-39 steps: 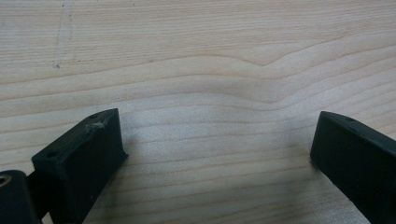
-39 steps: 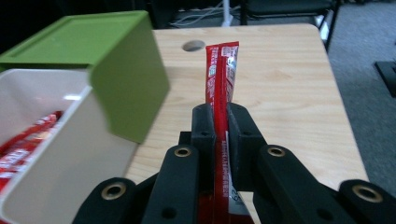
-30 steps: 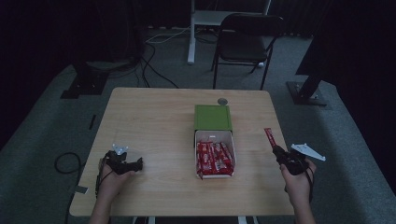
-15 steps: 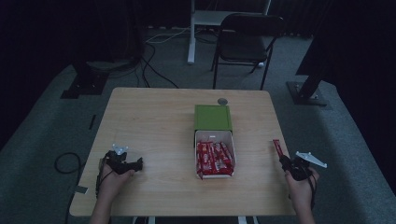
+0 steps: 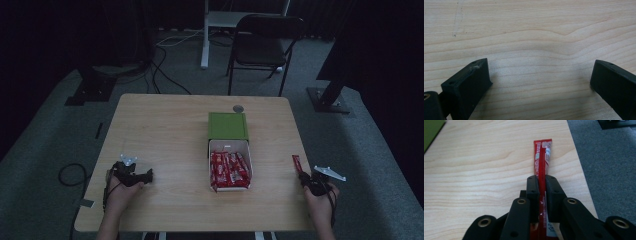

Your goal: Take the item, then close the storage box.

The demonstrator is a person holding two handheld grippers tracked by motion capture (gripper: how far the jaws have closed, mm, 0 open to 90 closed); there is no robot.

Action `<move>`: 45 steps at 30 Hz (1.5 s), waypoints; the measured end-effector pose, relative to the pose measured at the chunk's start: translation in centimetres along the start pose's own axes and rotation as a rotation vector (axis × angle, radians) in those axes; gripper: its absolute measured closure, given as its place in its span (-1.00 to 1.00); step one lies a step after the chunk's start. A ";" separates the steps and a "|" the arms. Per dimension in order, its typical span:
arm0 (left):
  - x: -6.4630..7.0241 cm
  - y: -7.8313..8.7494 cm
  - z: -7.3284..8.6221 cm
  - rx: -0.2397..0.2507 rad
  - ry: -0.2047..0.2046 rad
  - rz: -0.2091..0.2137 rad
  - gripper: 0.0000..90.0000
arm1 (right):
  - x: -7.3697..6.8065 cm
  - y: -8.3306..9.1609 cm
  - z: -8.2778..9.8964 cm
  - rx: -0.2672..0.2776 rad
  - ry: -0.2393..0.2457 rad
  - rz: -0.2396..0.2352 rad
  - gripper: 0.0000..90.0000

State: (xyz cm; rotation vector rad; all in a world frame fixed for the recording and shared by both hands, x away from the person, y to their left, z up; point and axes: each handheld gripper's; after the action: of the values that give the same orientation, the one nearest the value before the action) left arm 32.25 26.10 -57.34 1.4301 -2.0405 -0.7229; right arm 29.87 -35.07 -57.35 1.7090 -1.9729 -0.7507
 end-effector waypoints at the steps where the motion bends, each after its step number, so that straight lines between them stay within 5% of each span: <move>1: 0.0 0.0 0.0 0.000 0.000 0.000 -0.92 | 0.0 -0.1 0.1 -0.005 -0.002 -0.002 0.81; 6: 0.0 0.0 0.0 0.000 0.000 0.000 -0.92 | 0.1 -0.2 0.2 -0.017 -0.019 -0.005 0.58; 17: 0.0 0.0 0.0 -0.002 0.000 0.000 -0.92 | 0.0 1.2 -1.1 0.055 0.011 -0.008 0.14; 20: 0.0 0.0 0.0 -0.002 0.000 0.000 -0.92 | 0.1 1.5 -1.5 0.078 -0.010 -0.046 0.05; 26: 0.0 0.2 0.1 -0.003 -0.035 0.030 -0.88 | -0.6 2.1 -2.3 0.106 0.061 -0.138 -0.25; 30: 0.4 0.4 0.1 0.004 -0.043 0.060 -0.88 | -1.4 2.7 -2.7 0.120 0.053 -0.196 -0.40; 37: 2.0 1.3 -0.7 0.032 -0.110 0.111 -0.88 | -3.0 2.5 -2.8 0.085 0.131 -0.313 -0.36; 38: 2.8 1.5 -1.0 0.037 -0.138 0.130 -0.88 | -3.9 2.8 -2.8 0.104 0.180 -0.316 -0.39; 45: 5.7 2.1 -2.0 0.058 -0.231 0.214 -0.88 | -5.8 3.5 -3.1 0.162 0.254 -0.415 -0.41</move>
State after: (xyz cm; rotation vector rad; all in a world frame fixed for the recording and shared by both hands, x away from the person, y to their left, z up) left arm 30.56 21.03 -53.77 1.1789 -2.3656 -0.7717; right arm 30.06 -29.38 -52.48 2.2255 -1.5635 -0.4802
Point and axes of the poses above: each handheld gripper's, and its own axes: y roughly backward along the jaws, z roughly out of its underside, x roughly to its right, and after that the axes turned 12 degrees about z, right-handed
